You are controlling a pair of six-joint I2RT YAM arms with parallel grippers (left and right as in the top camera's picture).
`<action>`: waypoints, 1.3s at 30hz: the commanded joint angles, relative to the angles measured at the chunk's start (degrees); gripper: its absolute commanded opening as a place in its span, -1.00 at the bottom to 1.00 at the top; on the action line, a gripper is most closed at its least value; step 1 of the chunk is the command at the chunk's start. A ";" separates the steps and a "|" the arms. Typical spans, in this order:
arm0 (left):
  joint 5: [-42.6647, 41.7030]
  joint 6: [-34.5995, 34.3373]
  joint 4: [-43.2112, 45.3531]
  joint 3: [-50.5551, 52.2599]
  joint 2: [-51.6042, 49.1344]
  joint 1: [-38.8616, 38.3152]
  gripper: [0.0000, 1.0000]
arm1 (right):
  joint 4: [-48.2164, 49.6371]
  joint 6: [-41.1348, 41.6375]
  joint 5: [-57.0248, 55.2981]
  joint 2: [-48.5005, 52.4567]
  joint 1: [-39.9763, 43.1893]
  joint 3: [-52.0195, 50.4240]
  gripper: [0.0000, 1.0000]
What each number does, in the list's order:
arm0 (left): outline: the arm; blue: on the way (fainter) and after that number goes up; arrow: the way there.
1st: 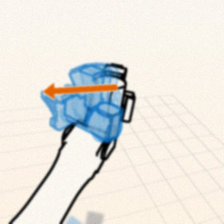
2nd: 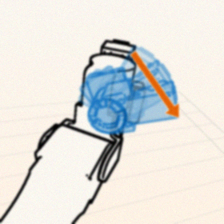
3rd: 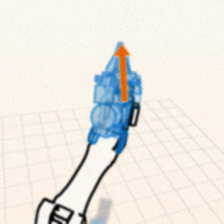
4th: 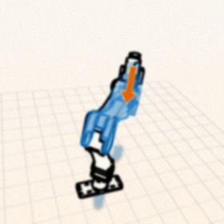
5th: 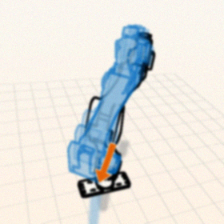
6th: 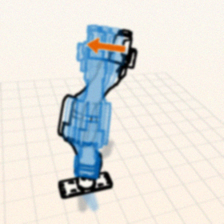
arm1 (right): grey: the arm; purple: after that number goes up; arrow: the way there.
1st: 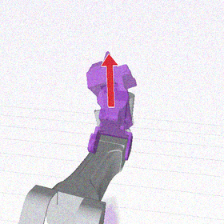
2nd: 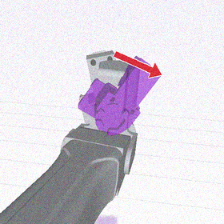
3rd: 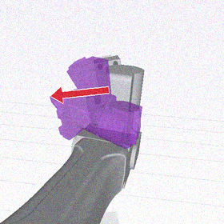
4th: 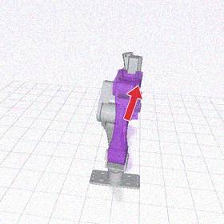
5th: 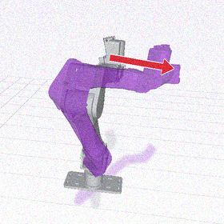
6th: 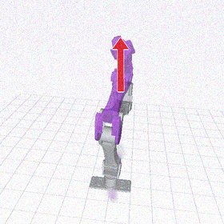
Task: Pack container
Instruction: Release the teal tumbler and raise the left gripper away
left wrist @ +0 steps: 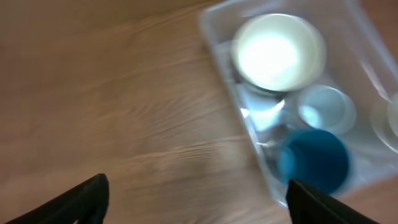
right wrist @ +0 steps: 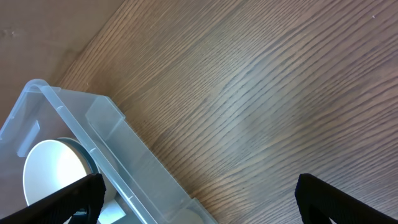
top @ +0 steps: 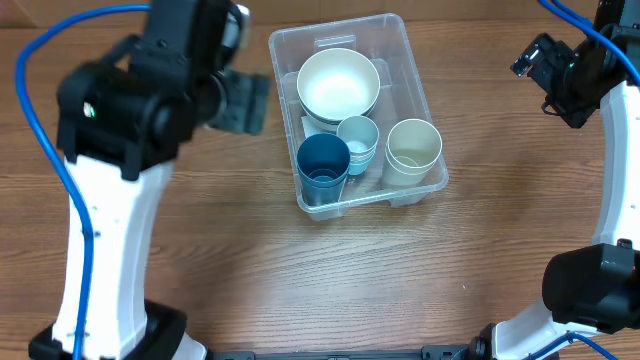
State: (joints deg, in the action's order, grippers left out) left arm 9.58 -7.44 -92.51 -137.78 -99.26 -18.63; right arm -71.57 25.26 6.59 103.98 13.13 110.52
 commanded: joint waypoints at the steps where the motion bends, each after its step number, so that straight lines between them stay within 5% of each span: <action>1: 0.87 -5.49 0.68 0.04 -1.99 5.84 0.89 | 0.31 0.11 -0.50 -0.81 0.09 1.25 1.00; 3: 0.92 -6.36 1.07 0.04 -2.25 7.65 1.00 | 0.33 0.11 -0.50 -0.81 0.09 1.25 1.00; 39: 3.93 -6.32 5.77 0.04 -2.64 8.96 1.00 | 0.33 0.11 -0.48 -0.81 0.09 1.25 1.00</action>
State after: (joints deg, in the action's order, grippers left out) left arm 12.58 -12.38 -87.00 -137.51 -101.82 -10.02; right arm -71.55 25.26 6.59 103.98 13.13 110.52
